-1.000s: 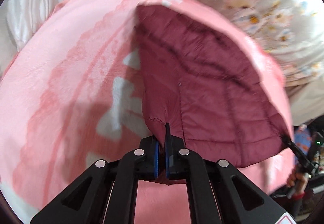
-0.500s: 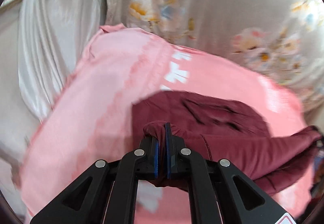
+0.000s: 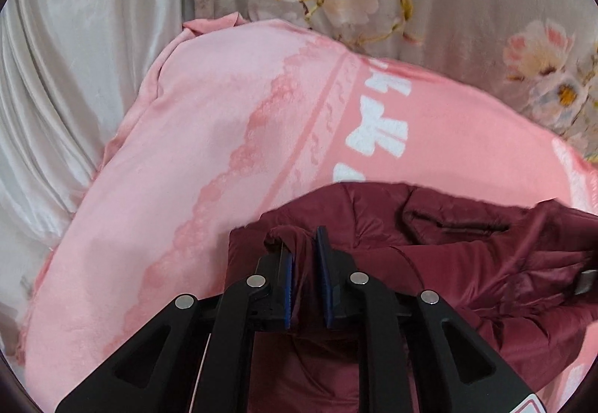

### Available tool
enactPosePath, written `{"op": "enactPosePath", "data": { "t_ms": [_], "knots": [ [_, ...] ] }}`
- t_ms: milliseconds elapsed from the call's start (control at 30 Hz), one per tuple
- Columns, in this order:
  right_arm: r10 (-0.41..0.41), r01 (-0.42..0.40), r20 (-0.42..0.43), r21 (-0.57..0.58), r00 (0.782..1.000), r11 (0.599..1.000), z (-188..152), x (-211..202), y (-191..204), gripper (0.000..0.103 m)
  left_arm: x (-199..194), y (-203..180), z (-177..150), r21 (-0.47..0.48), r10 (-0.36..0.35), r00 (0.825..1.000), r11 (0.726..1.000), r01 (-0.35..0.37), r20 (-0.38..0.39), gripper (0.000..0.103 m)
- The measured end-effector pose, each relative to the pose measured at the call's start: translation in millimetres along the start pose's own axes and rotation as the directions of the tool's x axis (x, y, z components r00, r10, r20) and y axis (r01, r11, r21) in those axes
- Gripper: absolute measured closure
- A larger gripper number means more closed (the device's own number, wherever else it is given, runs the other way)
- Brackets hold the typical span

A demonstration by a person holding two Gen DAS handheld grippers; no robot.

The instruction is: Fold large clothes

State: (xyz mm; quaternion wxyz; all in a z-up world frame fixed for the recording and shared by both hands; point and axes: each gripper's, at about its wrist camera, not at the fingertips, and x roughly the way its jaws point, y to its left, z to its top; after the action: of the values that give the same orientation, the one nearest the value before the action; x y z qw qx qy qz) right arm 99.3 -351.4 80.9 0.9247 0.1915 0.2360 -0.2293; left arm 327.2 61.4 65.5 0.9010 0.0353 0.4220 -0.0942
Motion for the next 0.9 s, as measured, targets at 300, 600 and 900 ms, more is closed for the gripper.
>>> {"op": "enactPosePath", "data": {
  "t_ms": [300,600,900],
  "knots": [
    [0.024,-0.036,-0.115,-0.102,0.993,0.994,-32,25,25,0.047,-26,22,28,-0.091,-0.066,0.994,0.993,0.074,0.092,0.086],
    [0.004,-0.032,-0.196,-0.140,0.981,0.990,-39,60,44,0.047,-22,14,30,0.040,0.191,0.961,0.978,-0.203,0.200,0.024],
    [-0.047,0.012,-0.323,-0.109,0.945,0.994,-28,120,46,0.054,38,-11,-1,0.154,0.101,0.995,0.983,-0.101,0.003,0.026]
  ]
}}
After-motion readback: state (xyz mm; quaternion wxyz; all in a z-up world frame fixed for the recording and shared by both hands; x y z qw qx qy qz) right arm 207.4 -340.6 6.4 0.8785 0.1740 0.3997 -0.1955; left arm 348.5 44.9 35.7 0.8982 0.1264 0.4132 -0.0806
